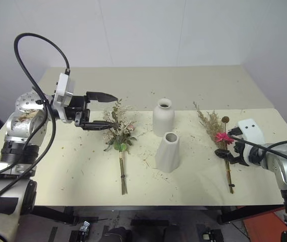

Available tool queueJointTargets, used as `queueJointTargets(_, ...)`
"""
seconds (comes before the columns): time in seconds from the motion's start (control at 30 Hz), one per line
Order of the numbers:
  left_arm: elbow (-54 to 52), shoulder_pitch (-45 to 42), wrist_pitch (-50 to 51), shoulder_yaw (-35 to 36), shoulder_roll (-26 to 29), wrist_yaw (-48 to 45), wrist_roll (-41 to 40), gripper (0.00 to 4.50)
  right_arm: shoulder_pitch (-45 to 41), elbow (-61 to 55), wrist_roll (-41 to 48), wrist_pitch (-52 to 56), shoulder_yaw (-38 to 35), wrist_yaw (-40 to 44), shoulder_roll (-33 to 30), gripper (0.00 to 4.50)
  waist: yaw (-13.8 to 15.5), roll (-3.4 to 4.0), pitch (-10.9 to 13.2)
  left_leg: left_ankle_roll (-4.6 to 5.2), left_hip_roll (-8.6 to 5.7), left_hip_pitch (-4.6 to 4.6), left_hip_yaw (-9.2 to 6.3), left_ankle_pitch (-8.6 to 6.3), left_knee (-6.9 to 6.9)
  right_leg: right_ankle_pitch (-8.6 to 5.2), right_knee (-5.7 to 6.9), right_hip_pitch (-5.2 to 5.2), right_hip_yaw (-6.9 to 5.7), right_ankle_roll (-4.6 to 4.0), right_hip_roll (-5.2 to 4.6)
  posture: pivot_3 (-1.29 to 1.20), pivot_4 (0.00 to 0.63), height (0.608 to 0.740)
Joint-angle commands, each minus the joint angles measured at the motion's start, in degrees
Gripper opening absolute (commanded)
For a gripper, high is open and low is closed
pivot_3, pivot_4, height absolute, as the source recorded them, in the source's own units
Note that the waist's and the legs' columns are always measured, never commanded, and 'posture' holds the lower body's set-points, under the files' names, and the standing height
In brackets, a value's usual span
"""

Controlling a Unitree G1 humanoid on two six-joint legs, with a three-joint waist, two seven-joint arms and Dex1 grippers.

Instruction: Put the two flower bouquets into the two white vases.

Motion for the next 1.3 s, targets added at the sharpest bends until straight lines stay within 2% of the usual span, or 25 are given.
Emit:
queueJointTargets(0.03, -3.50, 1.78, 0.31, 2.36, 1.41, 1.07, -0.93, 4.50, -2.66, 3.54, -1.17, -2.54, 1.62, 0.85, 0.18, 3.29, -0.16, 0.00, 0.00, 0.00, 0.00, 0.01, 0.00, 0.00, 0.00, 0.00, 0.01, 0.00, 0.01, 0.00, 0.00, 0.00, 0.150, 0.740)
queueJointTargets(0.33, -9.90, 6.73, 3.47, 4.85, 2.70, 4.41, -2.88, 4.50, -6.92, 9.87, -2.96, -4.49, 4.51, 0.91, 1.34, 0.30, -0.22, 0.01, -0.01, 0.00, 0.01, -0.02, 0.00, 0.00, 0.01, 0.00, 0.01, -0.03, 0.02, -0.01, 0.01, 0.00, 0.150, 0.740)
queueJointTargets(0.53, -10.80, 7.84, 3.92, 5.22, 3.35, 5.31, -3.30, 4.50, -9.16, 12.86, -5.75, -7.37, 2.43, -3.86, 3.02, 0.30, -0.17, 0.01, -0.01, 0.00, 0.00, -0.01, 0.00, 0.00, 0.03, 0.02, 0.02, -0.03, 0.02, -0.01, 0.00, 0.00, 0.150, 0.740)
queueJointTargets(0.67, -10.13, 7.48, 3.86, 5.25, 3.64, 5.36, -3.23, 4.50, -14.15, 9.25, -3.96, -20.17, -5.68, -6.87, 6.62, 0.30, -0.49, 0.03, -0.01, -0.01, 0.00, -0.02, 0.01, 0.00, 0.02, 0.02, 0.06, -0.09, 0.07, -0.01, 0.00, 0.00, 0.150, 0.740)
queueJointTargets(0.8, -9.43, 7.09, 3.90, 5.03, 3.78, 5.13, -3.08, 4.50, -19.64, 7.42, -2.12, -25.95, -8.77, -8.07, 9.99, 0.30, -1.07, 0.05, 0.00, -0.02, 0.01, -0.08, 0.01, 0.01, 0.01, 0.03, 0.07, -0.18, 0.08, -0.01, 0.02, 0.00, 0.150, 0.740)
queueJointTargets(0.87, -8.53, 6.15, 3.78, 4.49, 3.84, 4.54, -2.72, 4.50, -24.51, 9.61, 1.06, -31.89, -11.90, -8.50, 14.41, 0.30, -1.25, 0.03, -0.01, -0.02, 0.02, -0.08, 0.01, 0.01, 0.01, 0.03, 0.06, -0.16, 0.08, -0.01, 0.02, 0.00, 0.150, 0.740)
queueJointTargets(0.93, -7.83, 5.26, 3.68, 4.25, 3.99, 4.27, -2.43, 4.50, -27.44, 12.05, 2.94, -35.89, -13.32, -7.41, 17.43, 0.30, -1.46, 0.02, -0.01, -0.03, 0.03, -0.07, 0.01, 0.02, 0.01, 0.07, 0.06, -0.15, 0.09, -0.03, 0.03, 0.00, 0.150, 0.740)
queueJointTargets(1.17, -8.68, 5.44, 4.69, 5.11, 6.72, 4.10, -2.75, 4.50, -32.72, 18.29, 5.92, -49.57, -11.29, -0.78, 27.18, 0.30, -1.57, 0.04, -0.01, -0.04, 0.05, -0.08, 0.01, 0.02, 0.00, 0.10, 0.17, -0.19, 0.10, -0.03, 0.05, 0.00, 0.150, 0.740)
queueJointTargets(1.3, -10.64, 6.91, 5.77, 5.90, 8.45, 5.07, -3.16, 4.50, -34.76, 20.46, 7.99, -53.58, -10.42, 2.51, 32.26, 0.30, -1.80, 0.06, -0.03, -0.23, 0.03, -0.36, 0.00, 0.14, 0.00, 0.10, 0.71, -0.77, 0.22, -0.04, 0.05, 0.00, 0.150, 0.740)
